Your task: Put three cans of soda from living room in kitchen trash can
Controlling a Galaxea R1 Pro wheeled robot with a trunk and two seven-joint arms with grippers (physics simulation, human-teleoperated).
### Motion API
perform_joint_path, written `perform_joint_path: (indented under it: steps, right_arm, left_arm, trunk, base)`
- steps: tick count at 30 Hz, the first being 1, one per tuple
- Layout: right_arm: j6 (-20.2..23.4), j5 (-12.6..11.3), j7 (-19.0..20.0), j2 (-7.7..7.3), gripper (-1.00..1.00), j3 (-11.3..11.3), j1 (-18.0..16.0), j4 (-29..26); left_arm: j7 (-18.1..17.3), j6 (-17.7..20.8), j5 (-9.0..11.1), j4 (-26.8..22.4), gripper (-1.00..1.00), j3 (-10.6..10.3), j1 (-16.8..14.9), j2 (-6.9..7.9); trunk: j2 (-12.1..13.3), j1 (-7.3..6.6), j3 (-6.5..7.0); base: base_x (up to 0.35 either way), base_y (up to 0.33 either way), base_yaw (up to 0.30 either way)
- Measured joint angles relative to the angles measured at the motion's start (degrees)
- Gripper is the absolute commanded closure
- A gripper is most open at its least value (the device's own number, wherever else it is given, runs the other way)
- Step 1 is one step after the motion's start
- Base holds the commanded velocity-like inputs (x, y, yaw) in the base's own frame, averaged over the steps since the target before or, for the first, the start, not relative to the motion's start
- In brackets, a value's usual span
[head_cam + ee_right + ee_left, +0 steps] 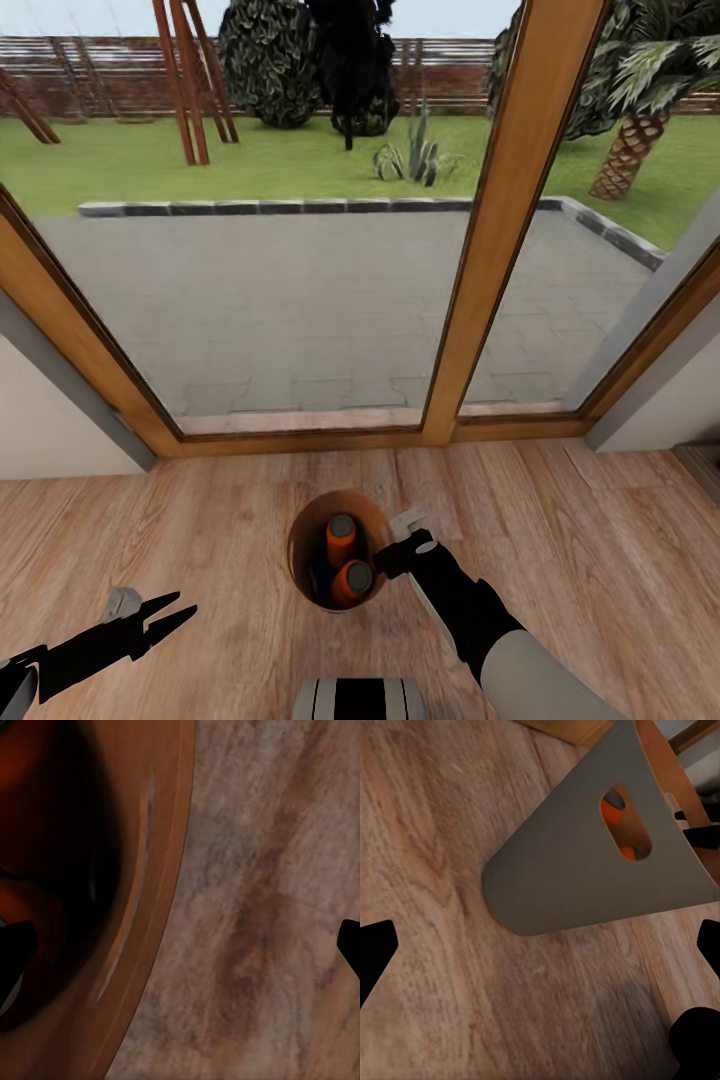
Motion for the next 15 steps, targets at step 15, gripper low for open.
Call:
perform_joint_path:
  steps: [15]
  right_arm:
    - [0.0,0.0,0.0,0.01,-1.0,0.0,0.0,0.4]
  left_arm:
    - [0.0,0.0,0.0,0.0,-1.0,0.0,0.0,0.06]
  trunk:
    - [0.1,0.45,0.89]
  base:
    - [0.0,0.0,0.0]
